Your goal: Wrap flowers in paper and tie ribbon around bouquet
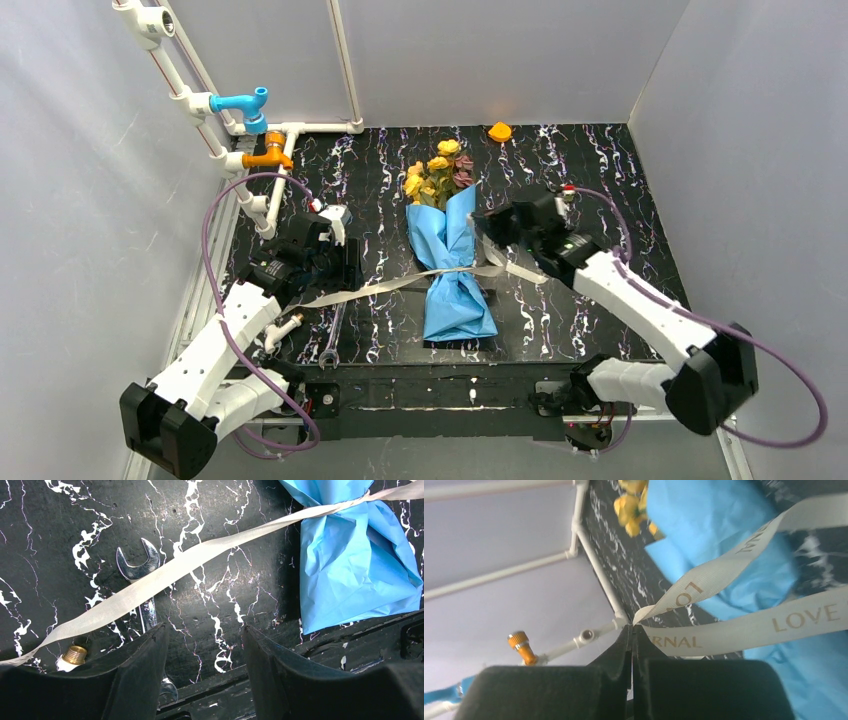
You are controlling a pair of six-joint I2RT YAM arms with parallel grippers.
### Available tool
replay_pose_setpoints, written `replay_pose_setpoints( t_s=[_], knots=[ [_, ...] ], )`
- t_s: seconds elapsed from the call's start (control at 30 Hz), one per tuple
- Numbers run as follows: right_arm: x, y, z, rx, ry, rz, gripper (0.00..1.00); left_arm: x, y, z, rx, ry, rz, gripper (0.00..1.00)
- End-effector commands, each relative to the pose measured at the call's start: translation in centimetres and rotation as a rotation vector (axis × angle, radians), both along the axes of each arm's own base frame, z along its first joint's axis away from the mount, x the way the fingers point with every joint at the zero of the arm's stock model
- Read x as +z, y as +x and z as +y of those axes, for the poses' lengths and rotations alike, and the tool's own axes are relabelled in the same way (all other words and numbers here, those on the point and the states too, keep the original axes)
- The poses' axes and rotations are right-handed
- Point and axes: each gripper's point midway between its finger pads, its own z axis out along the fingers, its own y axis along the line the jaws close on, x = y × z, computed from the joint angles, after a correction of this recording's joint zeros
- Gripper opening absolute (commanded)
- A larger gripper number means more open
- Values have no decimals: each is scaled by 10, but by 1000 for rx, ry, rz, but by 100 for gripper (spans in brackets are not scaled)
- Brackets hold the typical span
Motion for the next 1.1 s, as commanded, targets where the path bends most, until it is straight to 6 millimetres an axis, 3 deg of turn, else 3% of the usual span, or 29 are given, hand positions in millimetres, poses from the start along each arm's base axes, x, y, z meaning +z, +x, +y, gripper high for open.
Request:
replay_pose_setpoints(
  t_s=[0.0,0.2,0.5,0.73,0.9,1.07],
  knots=[
    [14,14,39,-36,49,-52,1,8,-2,2,2,1,-24,54],
    [-26,8,71,5,-53,5,1,7,-2,3,6,4,-27,54],
    [-72,16,78,12,-182,40,1,14,-4,-6,12,-62,-21,57],
    [-36,22,64,-28,-221,-36,1,33,21,-63,39,-375,-120,56],
    [-6,23,54,-56,-233,-77,1,48,48,-107,-55,-379,-278,56],
    [5,21,50,-48,-209,-79,1,52,75,-143,-115,-300,-374,55]
  ],
)
